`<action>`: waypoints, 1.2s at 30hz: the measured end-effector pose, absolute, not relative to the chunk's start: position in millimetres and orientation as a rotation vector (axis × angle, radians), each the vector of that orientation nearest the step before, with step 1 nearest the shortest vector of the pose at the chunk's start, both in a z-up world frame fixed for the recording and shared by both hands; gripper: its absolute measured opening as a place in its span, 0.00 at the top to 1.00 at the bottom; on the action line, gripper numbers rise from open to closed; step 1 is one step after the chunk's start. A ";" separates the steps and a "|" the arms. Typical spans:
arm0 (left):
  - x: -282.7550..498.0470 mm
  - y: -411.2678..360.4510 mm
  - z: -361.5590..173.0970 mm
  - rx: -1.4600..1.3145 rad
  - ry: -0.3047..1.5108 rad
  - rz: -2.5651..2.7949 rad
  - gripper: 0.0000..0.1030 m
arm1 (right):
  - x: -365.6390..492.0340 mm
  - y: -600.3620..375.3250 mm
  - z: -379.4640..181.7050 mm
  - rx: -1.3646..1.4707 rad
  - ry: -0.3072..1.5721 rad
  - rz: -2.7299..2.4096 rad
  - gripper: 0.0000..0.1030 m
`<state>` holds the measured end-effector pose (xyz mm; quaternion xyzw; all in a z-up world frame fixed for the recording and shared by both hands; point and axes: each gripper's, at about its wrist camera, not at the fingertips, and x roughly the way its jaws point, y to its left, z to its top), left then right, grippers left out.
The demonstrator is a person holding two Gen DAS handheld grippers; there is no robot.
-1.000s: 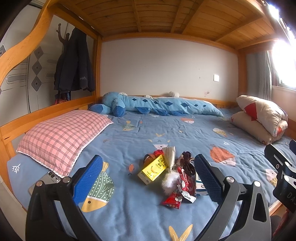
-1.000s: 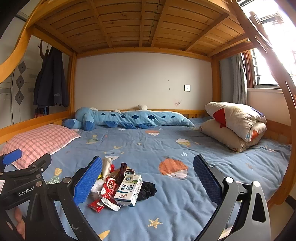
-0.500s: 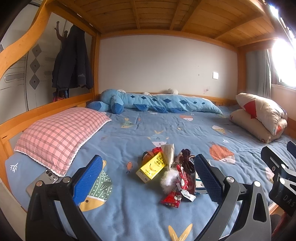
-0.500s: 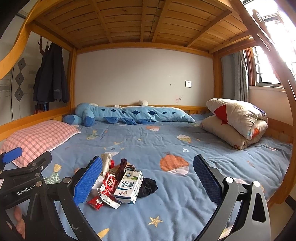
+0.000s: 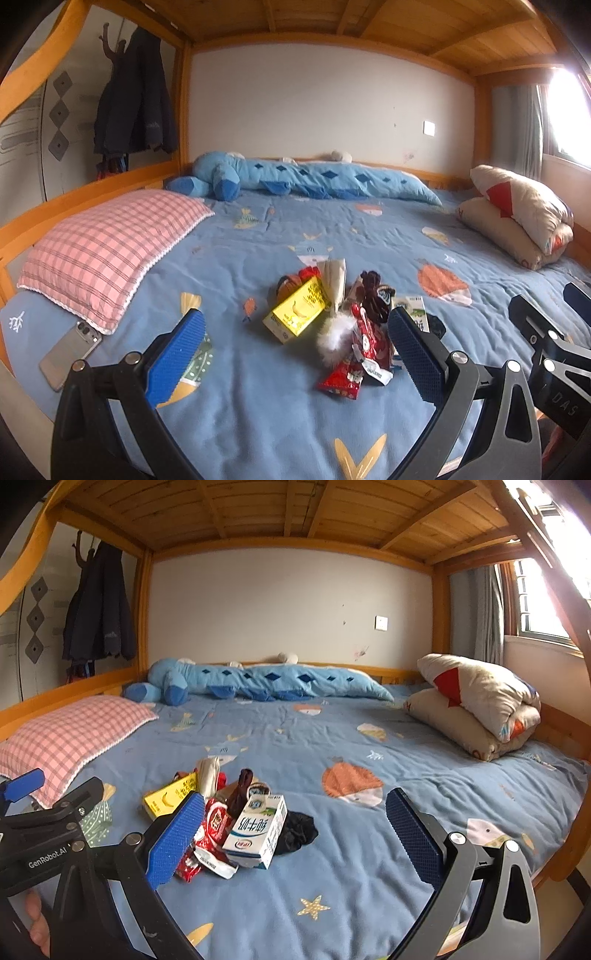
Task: Collect trash
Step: 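Reach the right gripper to the white milk carton and grasp it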
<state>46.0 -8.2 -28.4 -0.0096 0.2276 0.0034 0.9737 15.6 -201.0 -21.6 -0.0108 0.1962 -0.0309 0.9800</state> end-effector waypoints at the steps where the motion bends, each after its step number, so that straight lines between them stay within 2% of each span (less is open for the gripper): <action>1: 47.3 -8.1 -30.4 -0.020 0.465 0.005 0.04 | 18.2 -199.7 -23.8 -0.026 0.404 -0.060 0.08; 31: 107.8 4.0 -76.6 -0.032 0.687 -0.028 0.04 | 83.7 -185.5 -59.1 -0.059 0.579 -0.067 0.08; 36: 118.1 12.6 -84.2 -0.057 0.714 -0.036 0.04 | 99.3 -176.4 -69.7 -0.074 0.622 -0.048 0.11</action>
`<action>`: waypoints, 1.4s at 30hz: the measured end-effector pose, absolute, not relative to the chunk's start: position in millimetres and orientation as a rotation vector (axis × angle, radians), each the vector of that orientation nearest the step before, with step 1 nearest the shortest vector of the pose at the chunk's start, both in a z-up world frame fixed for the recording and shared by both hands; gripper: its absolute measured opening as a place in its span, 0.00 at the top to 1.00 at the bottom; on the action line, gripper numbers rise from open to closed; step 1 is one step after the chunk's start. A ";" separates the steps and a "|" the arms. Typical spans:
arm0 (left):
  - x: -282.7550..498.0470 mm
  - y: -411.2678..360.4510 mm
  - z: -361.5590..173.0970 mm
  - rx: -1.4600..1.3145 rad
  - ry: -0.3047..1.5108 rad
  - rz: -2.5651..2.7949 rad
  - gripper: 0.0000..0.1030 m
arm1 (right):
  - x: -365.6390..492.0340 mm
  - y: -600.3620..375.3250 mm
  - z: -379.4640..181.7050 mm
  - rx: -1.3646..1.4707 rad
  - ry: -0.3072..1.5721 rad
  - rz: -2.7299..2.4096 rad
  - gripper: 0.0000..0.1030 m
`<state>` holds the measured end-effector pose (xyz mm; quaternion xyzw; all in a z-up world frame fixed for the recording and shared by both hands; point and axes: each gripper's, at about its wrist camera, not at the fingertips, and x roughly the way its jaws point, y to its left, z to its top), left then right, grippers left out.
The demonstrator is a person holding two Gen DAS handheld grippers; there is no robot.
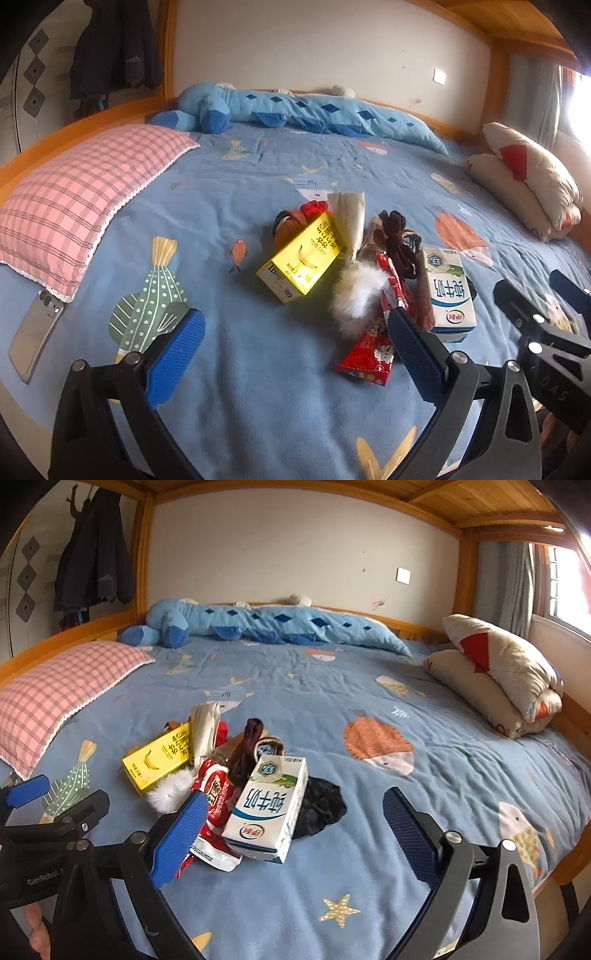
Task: Collect trash
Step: 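Reach the right gripper to the white milk carton and grasp it, then lift the milk carton with the right gripper while the left gripper grasps a red wrapper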
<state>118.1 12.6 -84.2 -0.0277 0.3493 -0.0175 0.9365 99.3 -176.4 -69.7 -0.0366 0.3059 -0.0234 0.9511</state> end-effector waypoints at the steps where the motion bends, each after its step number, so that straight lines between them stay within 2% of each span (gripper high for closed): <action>1: 119.5 14.1 -85.3 -0.058 0.715 -0.036 0.04 | 103.5 -173.9 -73.3 -0.081 0.631 -0.047 0.11; 7: 125.6 20.4 -92.4 -0.081 0.726 -0.042 0.04 | 122.1 -165.4 -93.1 -0.095 0.692 -0.036 0.18; 19: 135.1 15.2 -103.9 -0.067 0.752 -0.073 0.04 | 154.3 -161.8 -126.6 -0.114 0.781 -0.085 0.19; 21: 136.1 14.1 -104.3 -0.067 0.755 -0.077 0.04 | 157.1 -163.1 -129.6 -0.109 0.794 -0.082 0.26; 25: 136.7 11.6 -105.2 -0.069 0.763 -0.083 0.04 | 160.3 -168.1 -135.9 -0.091 0.830 -0.059 0.46; 42: 146.1 -41.2 -104.7 -0.024 0.812 -0.176 0.04 | 123.2 -240.1 -94.7 0.067 0.715 -0.003 0.47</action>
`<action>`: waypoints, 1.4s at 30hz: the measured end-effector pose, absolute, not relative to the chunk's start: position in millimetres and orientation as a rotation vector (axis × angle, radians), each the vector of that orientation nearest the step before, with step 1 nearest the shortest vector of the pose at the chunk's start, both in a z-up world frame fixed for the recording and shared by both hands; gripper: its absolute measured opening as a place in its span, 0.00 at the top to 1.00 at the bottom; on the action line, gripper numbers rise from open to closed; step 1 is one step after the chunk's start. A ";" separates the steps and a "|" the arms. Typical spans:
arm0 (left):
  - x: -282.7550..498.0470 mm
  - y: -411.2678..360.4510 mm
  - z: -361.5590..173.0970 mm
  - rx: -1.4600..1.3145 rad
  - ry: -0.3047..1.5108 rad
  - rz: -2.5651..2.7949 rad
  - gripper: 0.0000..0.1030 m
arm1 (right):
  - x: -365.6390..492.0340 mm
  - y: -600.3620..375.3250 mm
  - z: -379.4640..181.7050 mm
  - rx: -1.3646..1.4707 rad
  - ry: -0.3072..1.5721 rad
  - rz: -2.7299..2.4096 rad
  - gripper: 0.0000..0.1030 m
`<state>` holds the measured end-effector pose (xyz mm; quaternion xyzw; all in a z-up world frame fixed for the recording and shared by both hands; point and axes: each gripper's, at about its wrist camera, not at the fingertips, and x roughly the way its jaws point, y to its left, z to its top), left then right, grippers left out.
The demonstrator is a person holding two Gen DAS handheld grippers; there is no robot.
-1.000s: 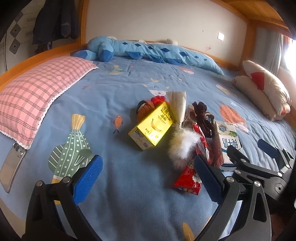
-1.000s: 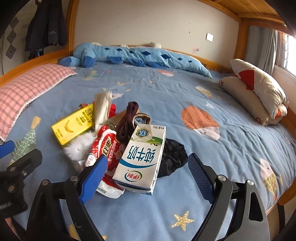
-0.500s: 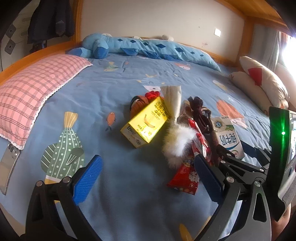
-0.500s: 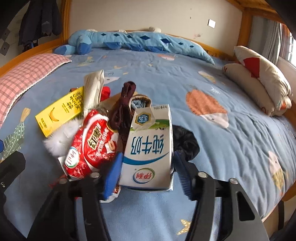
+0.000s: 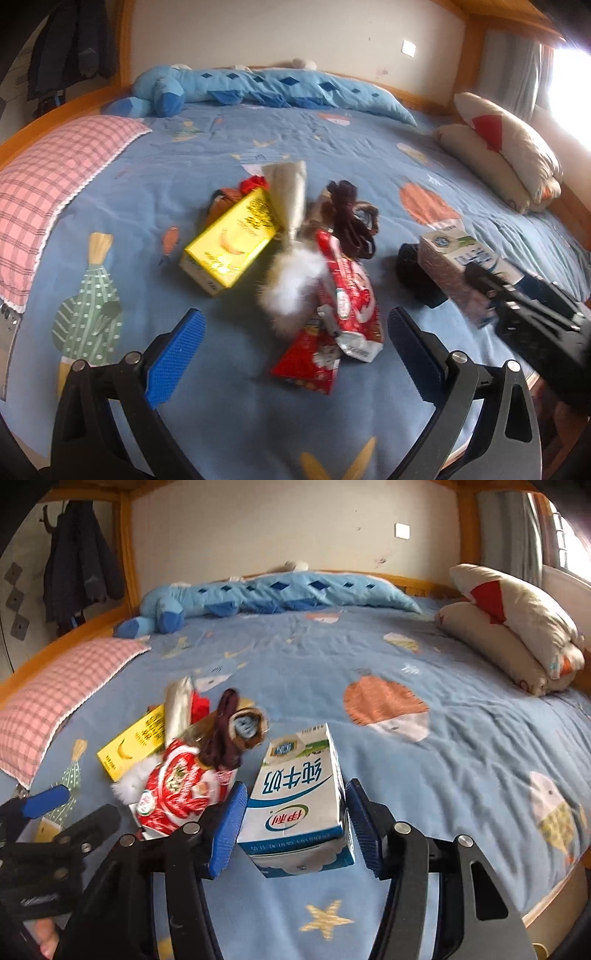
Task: Collect trash
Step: 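Lift the milk carton with the right gripper while the left gripper grasps a red wrapper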
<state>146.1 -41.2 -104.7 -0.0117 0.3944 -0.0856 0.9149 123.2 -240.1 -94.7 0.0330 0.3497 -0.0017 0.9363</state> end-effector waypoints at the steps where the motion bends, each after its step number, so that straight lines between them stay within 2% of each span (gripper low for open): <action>1: 147.8 -45.7 -106.5 -0.019 0.822 -0.180 0.05 | 121.6 -245.9 -94.2 0.073 0.712 -0.006 0.47; 6: 152.4 -61.8 -111.9 -0.052 0.865 -0.231 0.17 | 118.6 -262.9 -100.6 0.096 0.716 0.001 0.47; 12: 161.6 -67.9 -120.3 -0.112 0.921 -0.281 0.17 | 120.2 -272.1 -106.5 0.130 0.720 0.030 0.47; 14: 166.3 -68.0 -124.4 -0.123 0.941 -0.279 0.20 | 120.0 -273.7 -106.9 0.141 0.715 0.039 0.47; 16: 172.7 -68.8 -128.9 -0.141 0.964 -0.290 0.32 | 119.9 -275.1 -107.2 0.146 0.713 0.044 0.47; 17: 175.1 -68.4 -130.2 -0.147 0.972 -0.292 0.33 | 119.8 -276.5 -107.6 0.147 0.713 0.046 0.47; 19: 179.6 -68.6 -132.4 -0.152 0.986 -0.294 0.42 | 119.8 -276.4 -108.0 0.151 0.714 0.046 0.47; 21: 182.0 -71.1 -133.2 -0.143 0.993 -0.293 0.48 | 119.7 -275.9 -108.5 0.153 0.715 0.051 0.47; 23: 182.3 -74.0 -133.5 -0.134 0.995 -0.303 0.60 | 120.5 -274.5 -109.8 0.153 0.718 0.059 0.47; 24: 182.4 -73.9 -133.1 -0.133 0.995 -0.304 0.76 | 120.4 -273.9 -110.1 0.153 0.719 0.061 0.47; 25: 181.9 -74.3 -133.0 -0.138 0.993 -0.318 0.80 | 120.5 -272.7 -110.6 0.152 0.720 0.065 0.47; 30: 180.9 -76.7 -134.2 -0.133 0.979 -0.310 0.87 | 120.7 -272.3 -111.8 0.154 0.720 0.073 0.48; 37: 163.0 -76.9 -114.3 -0.122 0.886 -0.328 0.87 | 112.3 -272.9 -99.1 0.155 0.686 0.083 0.48; 38: 160.0 -77.0 -109.9 -0.121 0.876 -0.335 0.87 | 109.9 -272.7 -95.6 0.156 0.677 0.086 0.54; 40: 150.6 -73.6 -99.2 -0.131 0.845 -0.342 0.87 | 106.2 -273.4 -89.4 0.168 0.668 0.115 0.86; 42: 142.3 -71.0 -89.8 -0.133 0.820 -0.354 0.87 | 102.1 -272.0 -84.5 0.172 0.659 0.126 0.87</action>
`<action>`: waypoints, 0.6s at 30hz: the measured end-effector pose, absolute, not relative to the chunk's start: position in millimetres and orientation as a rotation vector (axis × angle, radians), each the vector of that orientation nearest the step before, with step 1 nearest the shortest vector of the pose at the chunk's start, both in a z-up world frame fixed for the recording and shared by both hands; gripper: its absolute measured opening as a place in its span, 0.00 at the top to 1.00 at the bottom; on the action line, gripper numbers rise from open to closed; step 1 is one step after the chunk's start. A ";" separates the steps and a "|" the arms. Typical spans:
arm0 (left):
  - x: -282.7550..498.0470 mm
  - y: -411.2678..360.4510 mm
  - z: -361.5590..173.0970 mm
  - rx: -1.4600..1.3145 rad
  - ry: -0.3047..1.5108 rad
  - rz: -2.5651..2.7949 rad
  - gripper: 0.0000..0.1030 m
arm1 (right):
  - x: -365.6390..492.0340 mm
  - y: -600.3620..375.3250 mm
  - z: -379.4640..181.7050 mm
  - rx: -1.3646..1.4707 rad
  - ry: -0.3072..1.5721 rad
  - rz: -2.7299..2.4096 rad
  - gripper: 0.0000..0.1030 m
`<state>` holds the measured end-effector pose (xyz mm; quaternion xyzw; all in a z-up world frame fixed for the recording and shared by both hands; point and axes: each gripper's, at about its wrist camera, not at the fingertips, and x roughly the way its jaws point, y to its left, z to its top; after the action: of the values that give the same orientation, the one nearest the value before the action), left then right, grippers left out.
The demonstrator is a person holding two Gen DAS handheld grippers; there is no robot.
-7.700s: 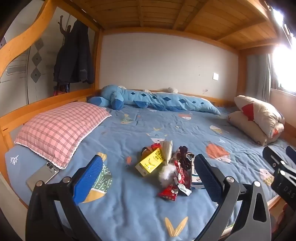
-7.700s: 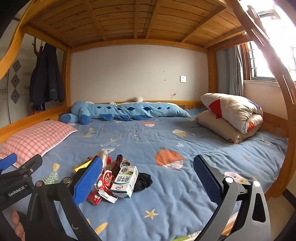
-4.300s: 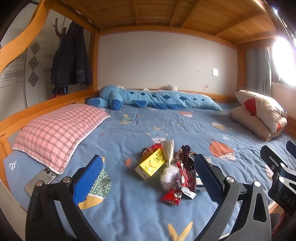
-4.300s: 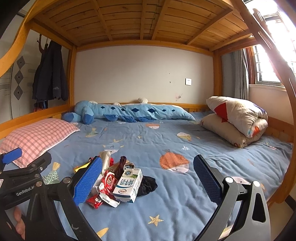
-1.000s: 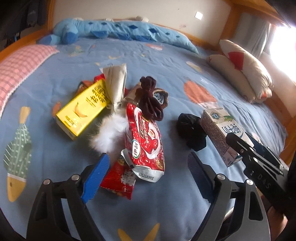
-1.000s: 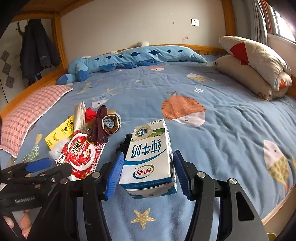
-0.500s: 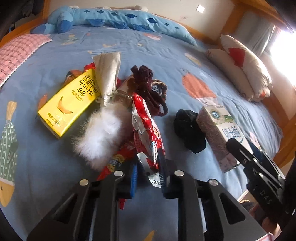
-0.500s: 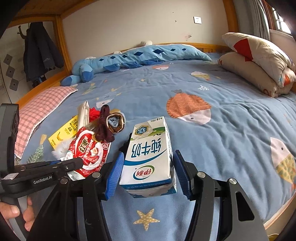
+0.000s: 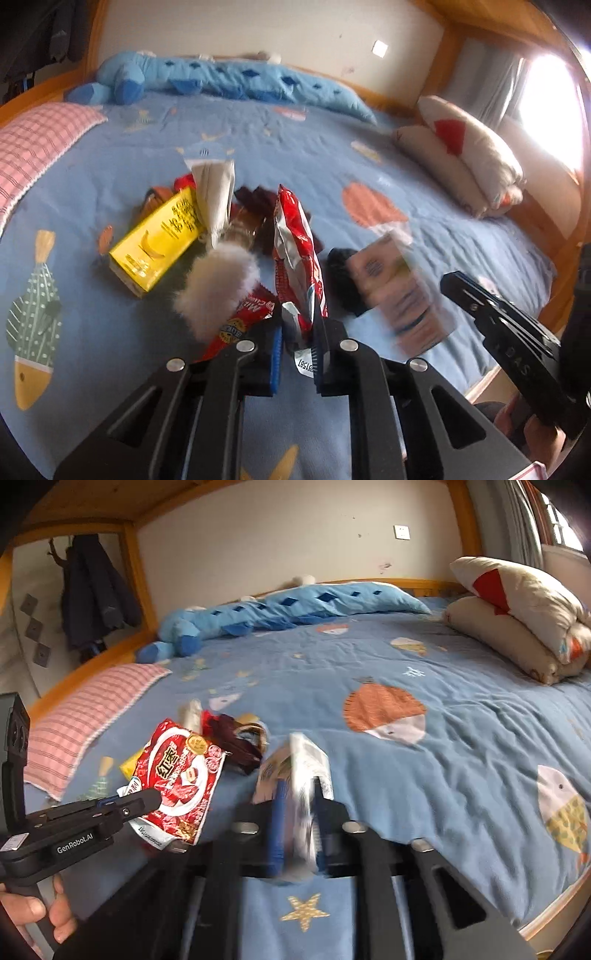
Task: Collect trash
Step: 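Lift the milk carton with the right gripper while the left gripper grasps a red wrapper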
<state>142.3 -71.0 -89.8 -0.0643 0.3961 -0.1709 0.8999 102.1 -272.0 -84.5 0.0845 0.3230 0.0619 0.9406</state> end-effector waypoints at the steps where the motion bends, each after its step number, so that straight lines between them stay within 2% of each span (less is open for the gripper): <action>1: 138.3 -69.6 -85.6 -0.133 0.805 -0.355 0.87 | 101.8 -268.7 -83.6 0.140 0.657 0.113 0.87; 11: 121.3 -55.2 -84.1 -0.152 0.784 -0.371 0.87 | 92.6 -269.7 -91.2 0.163 0.705 0.140 0.87; 12: 120.8 -52.9 -83.0 -0.155 0.779 -0.368 0.87 | 92.0 -268.6 -90.0 0.160 0.708 0.146 0.83; 13: 120.3 -50.8 -82.1 -0.159 0.775 -0.364 0.87 | 91.9 -265.5 -90.0 0.156 0.720 0.170 0.68; 14: 119.7 -47.9 -81.4 -0.163 0.769 -0.357 0.87 | 91.6 -260.8 -90.8 0.149 0.729 0.191 0.48; 16: 119.0 -41.7 -80.1 -0.171 0.761 -0.350 0.87 | 91.6 -249.5 -95.5 0.128 0.751 0.229 0.36; 18: 120.1 -35.7 -80.6 -0.187 0.764 -0.347 0.87 | 95.1 -237.9 -104.6 0.121 0.783 0.275 0.36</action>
<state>120.1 -35.7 -80.6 -0.0906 0.3704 -0.1680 0.9090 95.1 -237.9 -104.6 0.0585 0.3801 0.1335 0.9134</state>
